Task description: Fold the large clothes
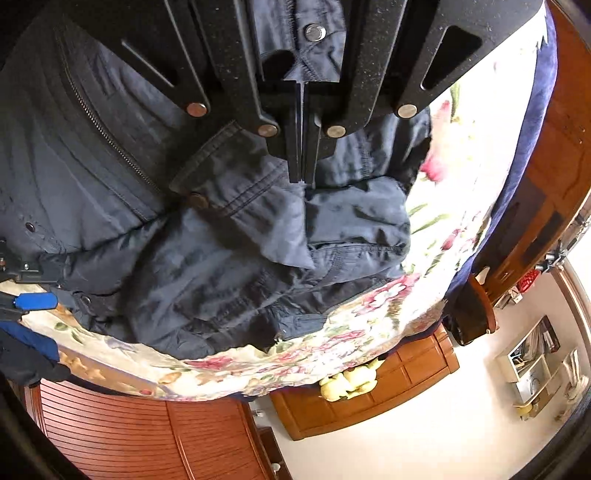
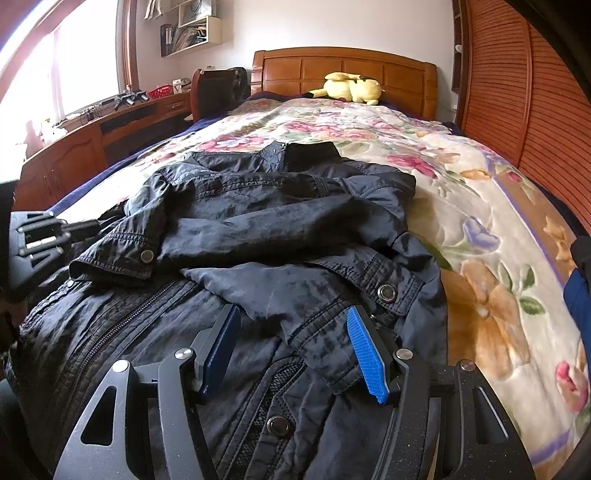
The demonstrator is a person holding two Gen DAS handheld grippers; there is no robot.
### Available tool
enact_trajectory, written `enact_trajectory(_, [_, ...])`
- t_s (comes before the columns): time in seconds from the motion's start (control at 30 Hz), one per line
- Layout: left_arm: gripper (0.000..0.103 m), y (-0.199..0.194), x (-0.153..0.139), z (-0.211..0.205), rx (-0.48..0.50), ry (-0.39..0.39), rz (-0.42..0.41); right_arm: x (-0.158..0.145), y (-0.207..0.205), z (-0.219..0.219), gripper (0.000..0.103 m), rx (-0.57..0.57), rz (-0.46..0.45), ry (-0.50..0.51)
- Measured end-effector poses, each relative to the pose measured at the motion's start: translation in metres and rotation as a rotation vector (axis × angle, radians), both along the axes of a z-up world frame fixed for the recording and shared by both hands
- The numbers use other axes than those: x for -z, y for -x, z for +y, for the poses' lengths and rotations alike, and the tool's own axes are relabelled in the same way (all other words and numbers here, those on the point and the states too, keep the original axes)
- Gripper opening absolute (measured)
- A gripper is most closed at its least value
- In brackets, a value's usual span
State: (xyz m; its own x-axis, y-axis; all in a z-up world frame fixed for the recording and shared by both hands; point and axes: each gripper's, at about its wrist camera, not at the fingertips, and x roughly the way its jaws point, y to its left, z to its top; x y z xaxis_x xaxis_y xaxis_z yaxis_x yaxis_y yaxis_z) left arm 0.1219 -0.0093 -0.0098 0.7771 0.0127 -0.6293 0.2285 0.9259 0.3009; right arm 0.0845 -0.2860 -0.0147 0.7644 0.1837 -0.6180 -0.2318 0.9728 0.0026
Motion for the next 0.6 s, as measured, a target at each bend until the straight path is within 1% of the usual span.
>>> enact_trajectory(0.13, [0.001,0.007,-0.003,0.004,0.021,0.020,0.003,0.001,-0.002,0.003,0.062,-0.003,0.003,0.007])
enact_trajectory(0.17, [0.003,0.008,-0.003,0.004,0.030,0.029,0.012,0.001,-0.002,0.003,0.062,-0.003,0.004,0.009])
enact_trajectory(0.23, [0.024,0.016,-0.002,0.003,0.067,0.060,0.041,0.002,-0.002,0.004,0.062,-0.003,0.004,0.014])
enact_trajectory(0.27, [0.027,0.018,-0.001,0.002,0.091,0.073,0.055,0.002,-0.002,0.004,0.062,-0.004,0.004,0.015])
enact_trajectory(0.3, [0.033,0.020,0.000,0.000,0.106,0.072,0.068,0.002,-0.002,0.004,0.062,-0.004,0.005,0.014])
enact_trajectory(0.33, [0.037,0.023,0.003,-0.002,0.115,0.061,0.079,0.002,-0.002,0.004,0.062,-0.004,0.006,0.013])
enact_trajectory(0.43, [0.038,0.031,0.011,-0.008,0.136,0.004,0.093,0.003,-0.002,0.002,0.062,-0.003,0.010,0.008])
enact_trajectory(0.5, [0.042,0.031,0.019,-0.011,0.134,-0.049,0.101,0.003,-0.002,0.002,0.062,-0.004,0.009,0.010])
enact_trajectory(0.53, [0.050,0.031,0.021,-0.012,0.130,-0.065,0.102,0.003,-0.002,0.002,0.062,-0.005,0.009,0.012])
enact_trajectory(0.57, [0.054,0.028,0.025,-0.012,0.121,-0.085,0.106,0.003,-0.002,0.003,0.062,-0.006,0.009,0.015])
enact_trajectory(0.6, [0.061,0.027,0.027,-0.011,0.115,-0.090,0.109,0.003,-0.003,0.003,0.062,-0.007,0.009,0.017])
